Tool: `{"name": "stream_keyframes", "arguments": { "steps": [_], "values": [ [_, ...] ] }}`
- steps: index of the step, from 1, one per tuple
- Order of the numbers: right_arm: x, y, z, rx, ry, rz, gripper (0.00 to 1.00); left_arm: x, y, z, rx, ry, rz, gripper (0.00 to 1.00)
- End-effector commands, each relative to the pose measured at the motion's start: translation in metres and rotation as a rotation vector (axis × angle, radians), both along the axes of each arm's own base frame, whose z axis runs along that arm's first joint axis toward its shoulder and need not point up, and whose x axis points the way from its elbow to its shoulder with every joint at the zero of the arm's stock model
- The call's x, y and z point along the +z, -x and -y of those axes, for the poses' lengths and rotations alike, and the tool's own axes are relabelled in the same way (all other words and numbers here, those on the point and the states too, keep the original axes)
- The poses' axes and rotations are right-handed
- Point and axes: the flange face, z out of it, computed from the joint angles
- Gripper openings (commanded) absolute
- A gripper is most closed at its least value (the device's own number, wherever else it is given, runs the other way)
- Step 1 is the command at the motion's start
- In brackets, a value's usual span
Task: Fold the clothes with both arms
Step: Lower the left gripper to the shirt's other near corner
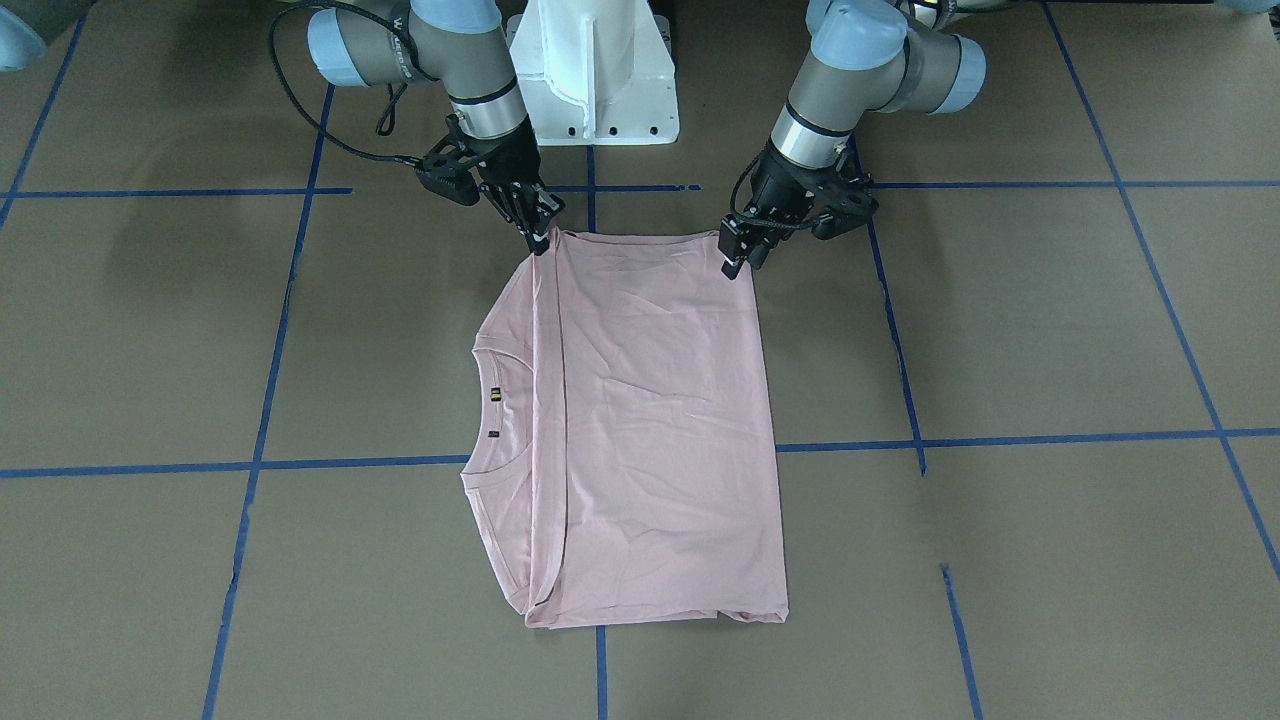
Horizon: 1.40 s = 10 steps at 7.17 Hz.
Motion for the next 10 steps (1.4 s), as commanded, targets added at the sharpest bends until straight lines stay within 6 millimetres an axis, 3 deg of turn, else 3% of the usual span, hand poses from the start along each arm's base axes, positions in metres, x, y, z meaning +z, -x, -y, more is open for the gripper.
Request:
{"name": "stream_keyframes", "arguments": {
  "steps": [1, 3, 4, 10],
  "values": [
    [0.0, -0.001, 0.0, 0.001, 0.0, 0.001, 0.0, 0.008, -0.014, -0.019, 0.039, 0.026, 0.034, 0.55],
    [-0.002, -0.002, 0.0, 0.001, 0.0, 0.004, 0.0, 0.021, -0.024, -0.026, 0.032, 0.068, 0.052, 0.55],
    [-0.002, -0.002, 0.0, 0.001, 0.0, 0.004, 0.0, 0.026, -0.036, -0.038, 0.049, 0.084, 0.059, 0.55],
    [-0.003, -0.002, 0.0, 0.001, -0.001, 0.006, 0.0, 0.024, -0.035, -0.043, 0.034, 0.109, 0.075, 0.54]
  ]
}}
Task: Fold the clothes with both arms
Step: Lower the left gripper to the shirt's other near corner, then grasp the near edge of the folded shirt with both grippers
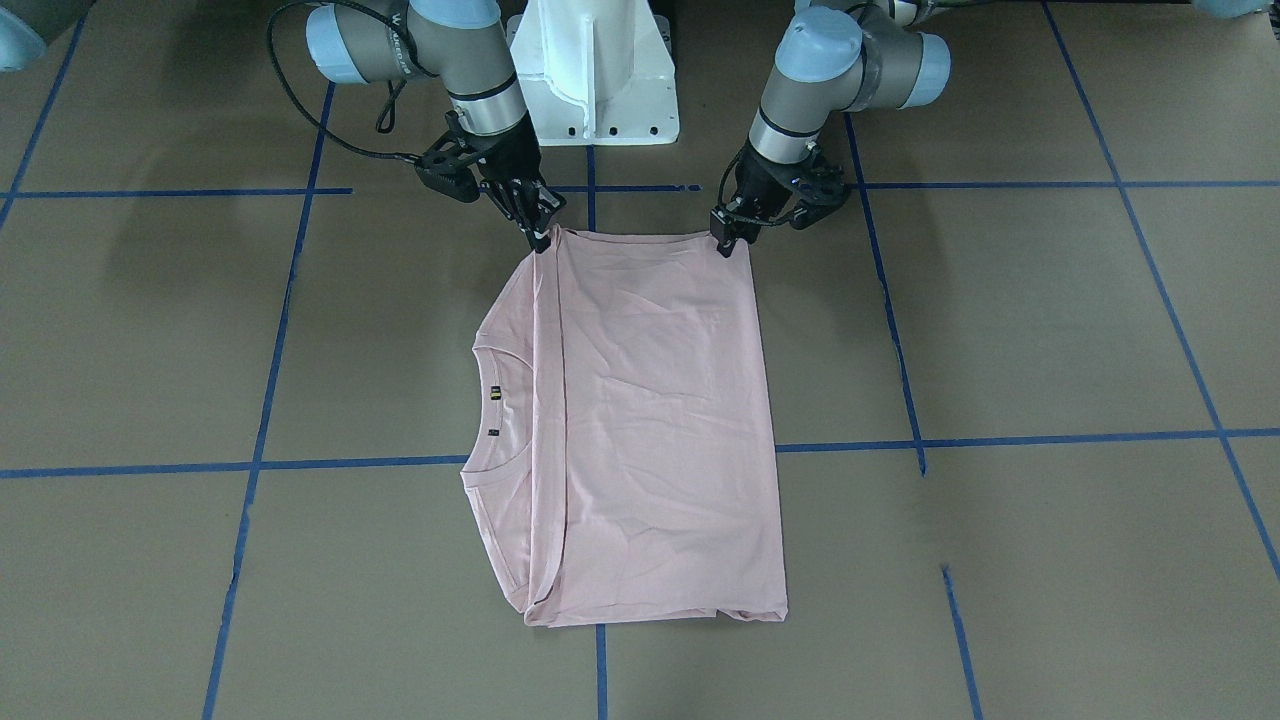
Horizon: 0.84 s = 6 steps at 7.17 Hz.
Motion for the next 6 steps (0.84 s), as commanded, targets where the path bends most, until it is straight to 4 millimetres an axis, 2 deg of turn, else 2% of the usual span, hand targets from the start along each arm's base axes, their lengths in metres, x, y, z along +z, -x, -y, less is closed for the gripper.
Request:
{"name": "stream_keyframes", "arguments": {
  "steps": [1, 2, 3, 5, 6],
  "values": [
    [-0.0007, -0.0004, -0.0001, 0.0, 0.0, 0.002, 0.0, 0.0015, 0.0011, 0.0, -0.007, 0.015, 0.03, 0.54],
    [-0.0017, -0.0019, -0.0003, 0.001, -0.002, 0.004, 0.0, -0.0059, 0.0058, -0.0015, -0.008, 0.014, 0.03, 0.54],
    [-0.0024, -0.0023, -0.0005, 0.001, -0.002, 0.006, 0.0, -0.0049, 0.0056, -0.0023, -0.007, 0.016, 0.033, 0.48],
    [-0.0012, -0.0039, 0.0009, 0.003, -0.001, 0.005, 0.0, -0.0049, 0.0056, -0.0022, -0.022, 0.033, 0.03, 0.23],
    [-0.0052, -0.0075, 0.0, 0.003, -0.004, 0.013, 0.0, -0.004, 0.0059, -0.0023, -0.027, 0.04, 0.031, 0.2]
  ]
}}
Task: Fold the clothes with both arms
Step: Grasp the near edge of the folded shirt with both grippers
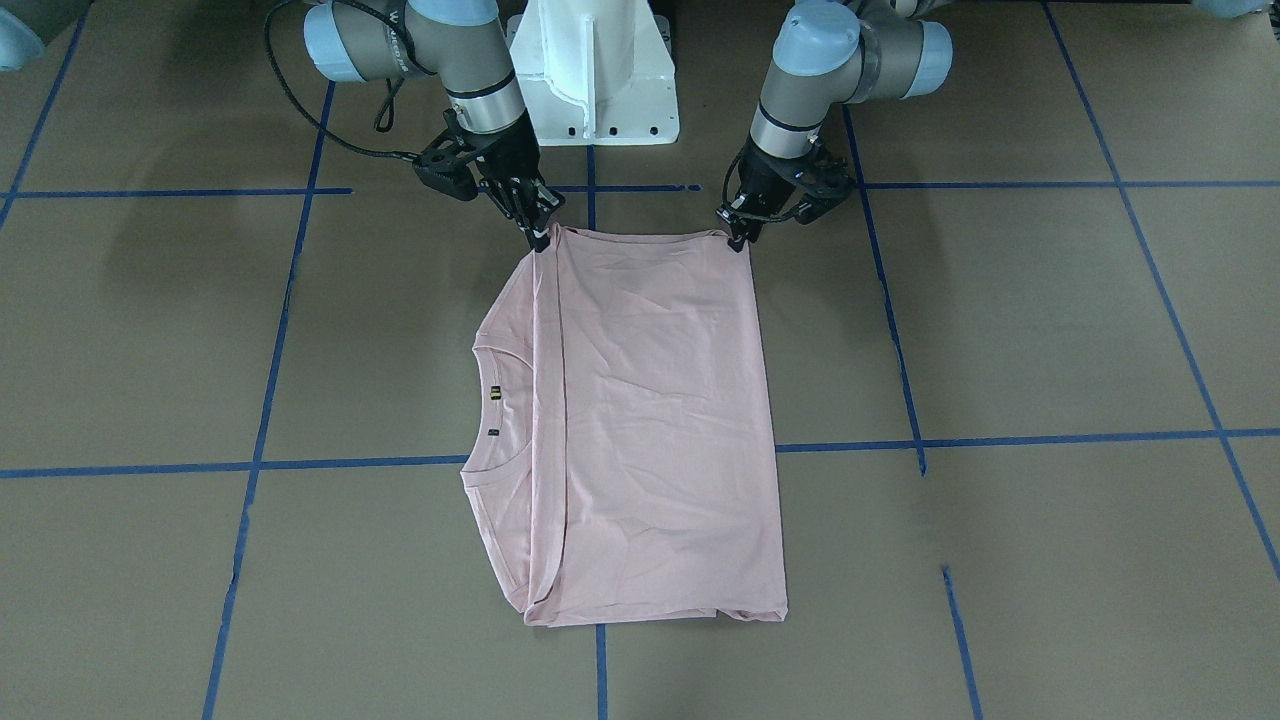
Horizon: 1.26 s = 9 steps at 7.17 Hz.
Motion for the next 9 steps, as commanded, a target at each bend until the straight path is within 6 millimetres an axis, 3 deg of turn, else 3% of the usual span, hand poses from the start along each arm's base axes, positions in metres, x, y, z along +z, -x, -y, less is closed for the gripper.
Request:
{"name": "stream_keyframes", "arguments": {
  "steps": [1, 2, 4, 9],
  "values": [
    [-0.004, -0.0051, -0.0009, 0.0, 0.001, -0.002, 0.0, 0.0004, 0.0001, -0.0003, -0.008, 0.01, -0.001, 0.23],
    [-0.0044, -0.0054, -0.0011, -0.002, 0.0, -0.002, 0.0, 0.0013, -0.0003, -0.0003, -0.005, 0.01, 0.002, 0.38],
    [-0.0044, -0.0054, -0.0011, -0.002, 0.0, -0.002, 0.0, 0.0006, -0.0013, -0.0028, -0.002, 0.011, 0.001, 0.4],
    [-0.0038, -0.005, -0.001, -0.002, 0.001, -0.003, 0.0, 0.0032, -0.0037, -0.0029, 0.0, 0.013, 0.006, 0.22]
  ]
}}
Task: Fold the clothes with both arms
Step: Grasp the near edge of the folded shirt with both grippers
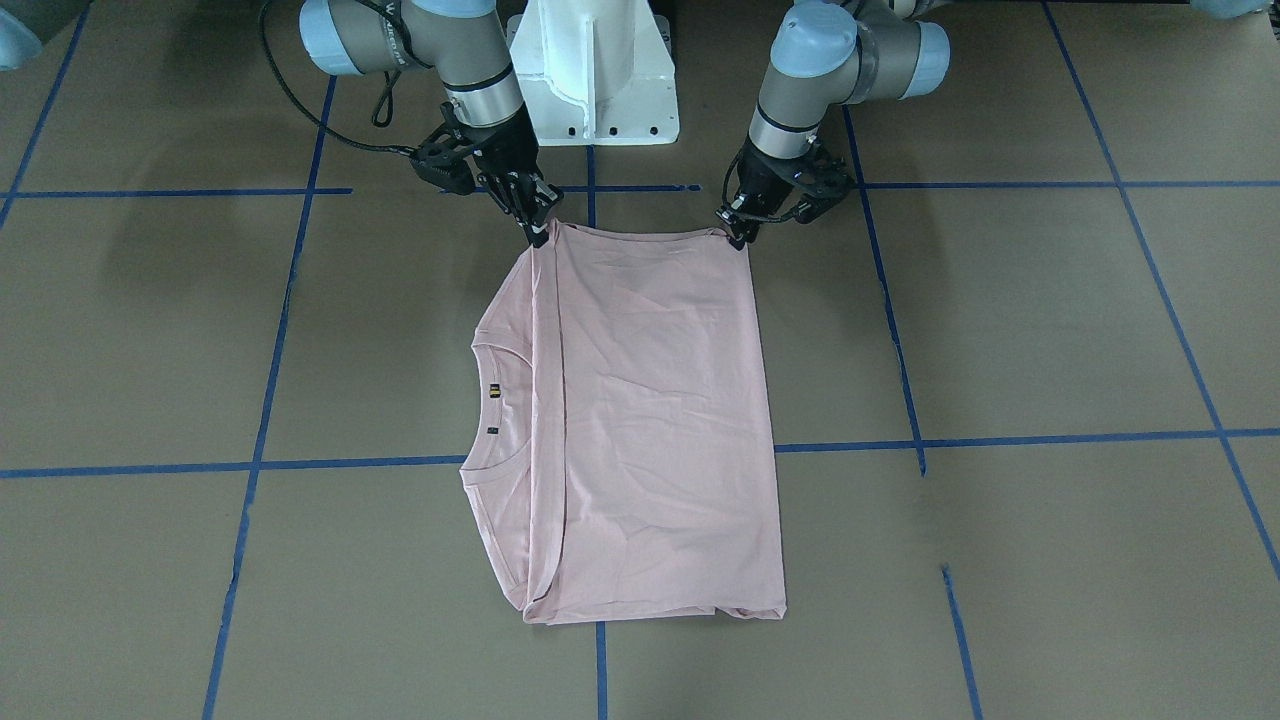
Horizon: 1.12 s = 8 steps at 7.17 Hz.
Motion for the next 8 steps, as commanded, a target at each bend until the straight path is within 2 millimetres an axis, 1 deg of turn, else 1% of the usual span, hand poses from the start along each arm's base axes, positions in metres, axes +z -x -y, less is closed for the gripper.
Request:
{"name": "stream_keyframes", "arguments": {
  "steps": [1, 2, 4, 5, 6, 7, 8],
  "values": [
    [0.0, 0.0, 0.0, 0.0, 0.0, -0.001, 0.0, 0.002, -0.001, 0.0, 0.0, 0.001, 0.004, 0.14],
    [0.001, 0.001, 0.0, -0.002, 0.0, -0.002, 0.0, -0.001, 0.0, 0.0, -0.001, 0.0, -0.003, 0.0],
    [0.002, 0.001, 0.0, -0.001, 0.002, -0.003, 0.0, -0.007, 0.001, -0.001, 0.002, -0.003, -0.014, 0.0],
    [0.005, -0.001, -0.001, -0.001, 0.003, -0.006, 0.0, -0.02, 0.01, -0.003, 0.001, -0.01, -0.041, 0.0],
    [0.003, -0.01, -0.002, 0.0, 0.0, 0.004, 0.0, -0.034, 0.024, -0.008, 0.0, -0.012, -0.051, 0.0],
    [0.001, -0.039, -0.026, -0.024, -0.004, 0.035, 0.0, -0.058, 0.056, -0.021, -0.005, 0.003, -0.059, 0.0],
    [0.0, -0.069, -0.065, -0.081, -0.004, 0.067, 0.0, -0.084, 0.067, -0.054, 0.007, 0.06, -0.078, 0.0]
  ]
}}
